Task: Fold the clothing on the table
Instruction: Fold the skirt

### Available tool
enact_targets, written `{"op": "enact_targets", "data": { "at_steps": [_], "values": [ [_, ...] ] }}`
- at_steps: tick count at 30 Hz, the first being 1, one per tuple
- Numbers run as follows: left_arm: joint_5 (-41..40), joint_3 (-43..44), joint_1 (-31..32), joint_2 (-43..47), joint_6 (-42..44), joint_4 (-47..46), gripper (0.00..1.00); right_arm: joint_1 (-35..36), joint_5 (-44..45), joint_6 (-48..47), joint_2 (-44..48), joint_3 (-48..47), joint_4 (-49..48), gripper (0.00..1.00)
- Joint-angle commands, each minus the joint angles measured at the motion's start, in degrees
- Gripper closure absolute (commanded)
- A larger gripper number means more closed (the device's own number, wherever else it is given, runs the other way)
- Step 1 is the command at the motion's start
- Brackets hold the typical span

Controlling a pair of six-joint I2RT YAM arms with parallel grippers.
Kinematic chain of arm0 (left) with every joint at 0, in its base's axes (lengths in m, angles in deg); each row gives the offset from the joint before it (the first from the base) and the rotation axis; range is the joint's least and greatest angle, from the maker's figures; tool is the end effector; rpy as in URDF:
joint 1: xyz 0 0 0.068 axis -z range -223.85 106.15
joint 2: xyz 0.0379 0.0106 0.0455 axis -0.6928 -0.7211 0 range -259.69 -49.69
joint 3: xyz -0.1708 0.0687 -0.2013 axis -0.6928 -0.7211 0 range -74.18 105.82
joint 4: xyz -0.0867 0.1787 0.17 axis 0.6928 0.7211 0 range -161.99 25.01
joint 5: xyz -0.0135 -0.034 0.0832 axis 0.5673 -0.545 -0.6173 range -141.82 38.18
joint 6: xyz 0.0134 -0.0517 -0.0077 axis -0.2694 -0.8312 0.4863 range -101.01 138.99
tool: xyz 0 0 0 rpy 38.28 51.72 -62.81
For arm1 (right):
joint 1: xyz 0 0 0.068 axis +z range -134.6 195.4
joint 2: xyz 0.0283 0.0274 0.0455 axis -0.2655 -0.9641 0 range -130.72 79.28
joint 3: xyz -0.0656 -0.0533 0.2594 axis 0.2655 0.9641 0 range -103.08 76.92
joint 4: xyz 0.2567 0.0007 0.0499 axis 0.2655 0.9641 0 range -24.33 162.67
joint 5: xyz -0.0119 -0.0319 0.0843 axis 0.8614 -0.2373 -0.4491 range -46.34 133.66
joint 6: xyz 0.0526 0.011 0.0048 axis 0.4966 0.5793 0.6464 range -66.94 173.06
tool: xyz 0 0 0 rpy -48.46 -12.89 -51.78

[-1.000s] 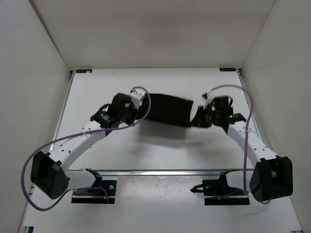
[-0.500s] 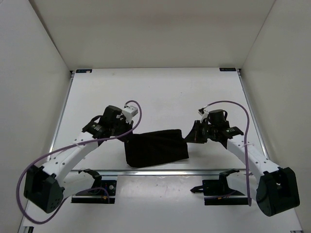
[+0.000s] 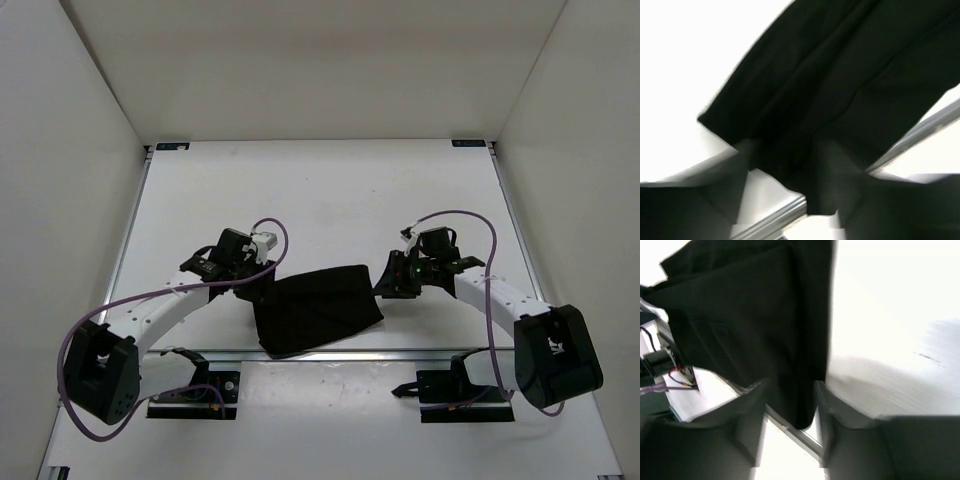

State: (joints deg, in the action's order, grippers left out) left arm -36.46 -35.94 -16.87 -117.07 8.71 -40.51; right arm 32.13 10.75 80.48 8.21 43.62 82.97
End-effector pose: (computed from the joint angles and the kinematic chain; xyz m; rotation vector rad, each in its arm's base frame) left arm 0.1871 -0.1058 0.1958 0.4836 2.6420 -0.5679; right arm 0.2092 0.0831 0.1755 0.0016 2.6174 1.0214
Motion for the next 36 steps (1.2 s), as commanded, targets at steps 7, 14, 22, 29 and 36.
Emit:
{"op": "enact_targets", "data": {
  "at_steps": [7, 14, 22, 29, 36],
  "values": [
    [-1.91, 10.62, -1.67, 1.28, -2.19, 1.38, 0.02, -1.09, 1.0, -5.53, 0.31, -9.49, -0.16, 0.29],
    [-1.73, 7.65, -1.94, 7.96, -11.58, 5.95, 0.1, 2.78, 4.69, -11.59, -5.47, -13.02, 5.01, 0.21],
    [-10.08, -3.78, 4.58, 15.78, -31.81, 1.03, 0.94, 2.33, 5.48, -10.45, -6.89, -8.1, 1.5, 0.17],
    [-10.87, -7.91, 6.06, 13.76, -33.13, -0.01, 1.0, 5.58, 5.13, -11.86, -11.46, -9.5, 2.3, 0.15],
    [-15.27, -8.62, 8.0, 7.45, -33.4, -2.57, 1.0, 8.49, 10.67, -12.39, -17.69, -10.73, 3.7, 0.26]
  ]
}}
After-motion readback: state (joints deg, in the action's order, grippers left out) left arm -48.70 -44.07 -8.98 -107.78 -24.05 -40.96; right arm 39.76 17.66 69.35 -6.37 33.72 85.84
